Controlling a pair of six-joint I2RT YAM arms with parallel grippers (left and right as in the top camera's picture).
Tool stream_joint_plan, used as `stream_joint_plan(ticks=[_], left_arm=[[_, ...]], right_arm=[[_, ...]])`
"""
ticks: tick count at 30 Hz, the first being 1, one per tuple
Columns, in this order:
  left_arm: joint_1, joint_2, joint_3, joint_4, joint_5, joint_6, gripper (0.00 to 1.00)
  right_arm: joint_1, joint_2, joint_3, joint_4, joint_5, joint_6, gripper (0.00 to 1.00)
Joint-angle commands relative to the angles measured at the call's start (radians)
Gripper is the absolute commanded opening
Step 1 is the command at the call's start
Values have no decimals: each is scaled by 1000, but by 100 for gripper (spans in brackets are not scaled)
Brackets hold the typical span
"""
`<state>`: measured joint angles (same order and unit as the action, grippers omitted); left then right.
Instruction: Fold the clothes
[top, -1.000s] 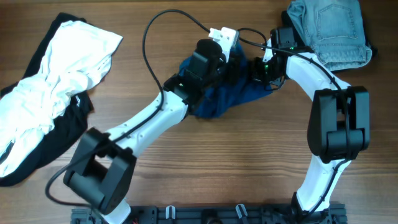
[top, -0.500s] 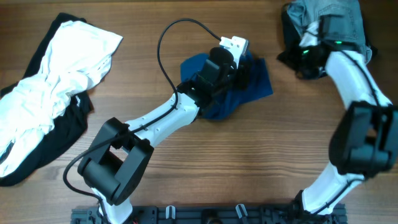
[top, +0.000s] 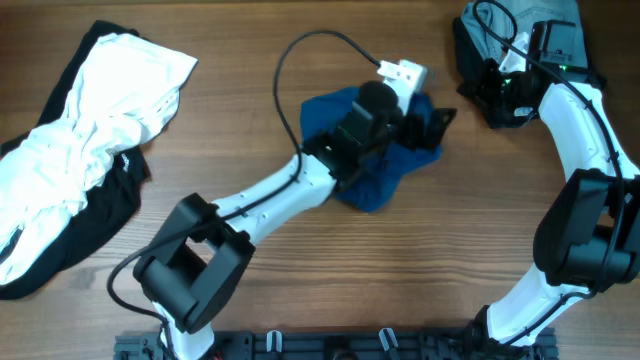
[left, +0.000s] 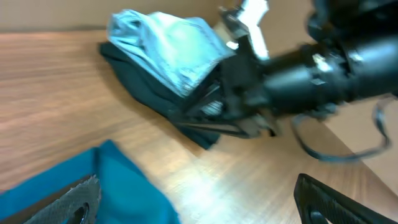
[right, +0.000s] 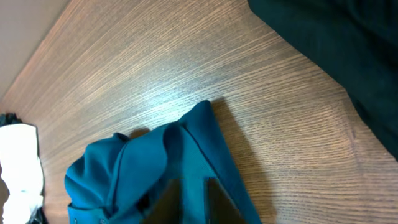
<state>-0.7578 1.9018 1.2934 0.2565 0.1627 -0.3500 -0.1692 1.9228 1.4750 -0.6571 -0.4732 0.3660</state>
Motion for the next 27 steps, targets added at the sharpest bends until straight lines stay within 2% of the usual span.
stream_joint_plan(ticks=[1, 5, 7, 8, 11, 13, 15, 18, 21, 22, 25, 26, 27], left_arm=[[117, -149, 22, -56, -34, 5, 100], [291, -322, 22, -269, -34, 5, 100], [380, -369, 22, -392, -34, 5, 100], [426, -378, 22, -457, -33, 5, 100], [488, -378, 21, -581, -34, 5, 100], [509, -378, 21, -637, -34, 6, 100], [510, -378, 21, -652, -35, 37, 100], [510, -378, 21, -662, -45, 55, 100], [510, -378, 21, -664, -68, 55, 100], [510, -378, 21, -667, -71, 55, 100], [510, -378, 21, -669, -71, 55, 100], [510, -378, 21, -669, -71, 55, 100], [510, -378, 21, -670, -71, 55, 100]], right_arm=[[3, 18, -11, 5, -35, -47, 31], [44, 19, -11, 5, -149, -225, 46], [104, 19, -11, 6, -92, -265, 57], [152, 19, -11, 14, -3, -257, 62], [221, 43, -11, 43, 51, -242, 65], [243, 80, -11, 51, 80, -175, 64], [245, 120, -11, 48, 94, -79, 59], [245, 135, -11, 43, 117, -40, 57], [251, 153, -11, 58, 107, 3, 49], [264, 168, -11, 77, 99, 19, 40], [300, 190, -11, 131, 80, 56, 24], [309, 195, -11, 145, 81, 56, 12], [310, 196, -11, 149, 93, 56, 5]])
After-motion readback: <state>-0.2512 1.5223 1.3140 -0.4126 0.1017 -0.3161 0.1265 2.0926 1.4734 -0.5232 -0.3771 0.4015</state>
